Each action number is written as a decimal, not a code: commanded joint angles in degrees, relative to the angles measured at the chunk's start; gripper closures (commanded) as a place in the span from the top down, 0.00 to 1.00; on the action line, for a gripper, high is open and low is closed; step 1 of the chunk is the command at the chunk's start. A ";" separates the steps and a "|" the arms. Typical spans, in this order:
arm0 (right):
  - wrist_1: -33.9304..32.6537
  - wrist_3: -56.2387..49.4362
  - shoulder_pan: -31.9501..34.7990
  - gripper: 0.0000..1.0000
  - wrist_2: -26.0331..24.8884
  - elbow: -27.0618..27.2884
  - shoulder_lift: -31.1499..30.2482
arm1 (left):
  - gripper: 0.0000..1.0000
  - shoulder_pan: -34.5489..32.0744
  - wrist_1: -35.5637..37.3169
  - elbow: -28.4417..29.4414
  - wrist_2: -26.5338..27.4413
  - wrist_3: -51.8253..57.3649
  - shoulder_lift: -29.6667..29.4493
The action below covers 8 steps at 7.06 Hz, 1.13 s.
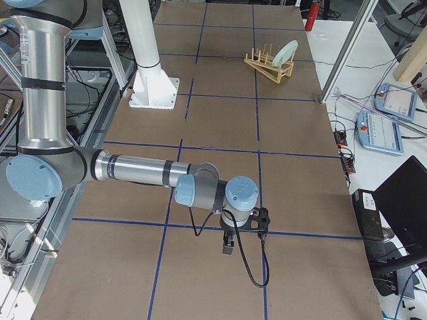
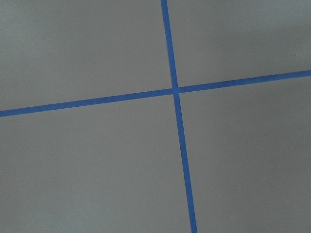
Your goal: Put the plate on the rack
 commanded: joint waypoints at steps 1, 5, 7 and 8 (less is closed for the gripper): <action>0.00 0.00 0.00 1.00 0.00 0.00 0.00 | 1.00 -0.02 0.03 0.03 -0.01 -0.06 0.04; 0.00 0.00 0.00 1.00 0.00 0.00 0.00 | 1.00 0.16 -0.06 0.03 0.08 -0.06 -0.14; 0.00 0.00 0.00 1.00 0.00 0.00 0.00 | 1.00 0.25 -0.06 0.12 0.08 -0.14 -0.75; 0.00 0.00 0.00 1.00 0.00 0.00 0.00 | 1.00 0.25 -0.15 0.03 0.08 -0.14 -0.93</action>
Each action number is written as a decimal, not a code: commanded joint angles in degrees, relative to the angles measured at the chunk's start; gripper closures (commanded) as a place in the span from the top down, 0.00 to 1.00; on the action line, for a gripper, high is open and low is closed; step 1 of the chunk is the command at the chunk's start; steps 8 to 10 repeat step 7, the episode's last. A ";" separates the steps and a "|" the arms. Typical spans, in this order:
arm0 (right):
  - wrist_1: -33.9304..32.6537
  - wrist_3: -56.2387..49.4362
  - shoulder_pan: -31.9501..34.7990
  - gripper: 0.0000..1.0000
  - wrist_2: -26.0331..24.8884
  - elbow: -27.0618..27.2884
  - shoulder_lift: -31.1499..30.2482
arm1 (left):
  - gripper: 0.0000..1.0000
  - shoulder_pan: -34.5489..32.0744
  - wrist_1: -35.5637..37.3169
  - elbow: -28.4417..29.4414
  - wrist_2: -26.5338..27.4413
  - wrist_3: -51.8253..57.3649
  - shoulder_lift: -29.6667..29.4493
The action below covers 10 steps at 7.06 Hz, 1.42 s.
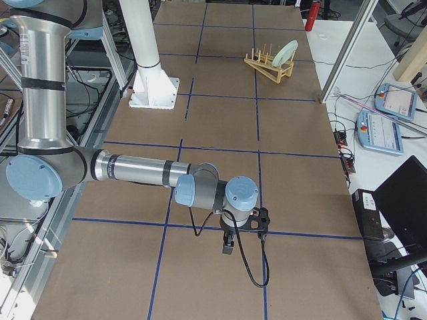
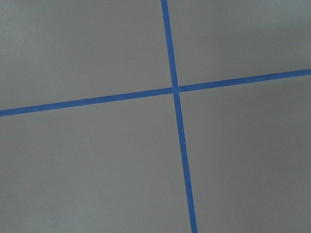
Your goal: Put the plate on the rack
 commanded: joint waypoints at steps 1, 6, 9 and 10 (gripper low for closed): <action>0.00 0.00 0.00 1.00 0.00 0.00 0.00 | 1.00 0.02 -0.07 -0.03 0.00 -0.01 -0.35; 0.00 0.00 0.00 1.00 0.00 0.00 0.09 | 1.00 0.11 -0.15 -0.03 -0.08 -0.01 -0.97; 0.00 0.00 0.00 1.00 0.00 0.00 0.00 | 1.00 0.11 -0.15 -0.03 -0.08 -0.01 -1.05; 0.00 0.00 0.00 1.00 0.00 0.00 0.00 | 1.00 0.11 -0.15 -0.03 -0.08 -0.01 -1.05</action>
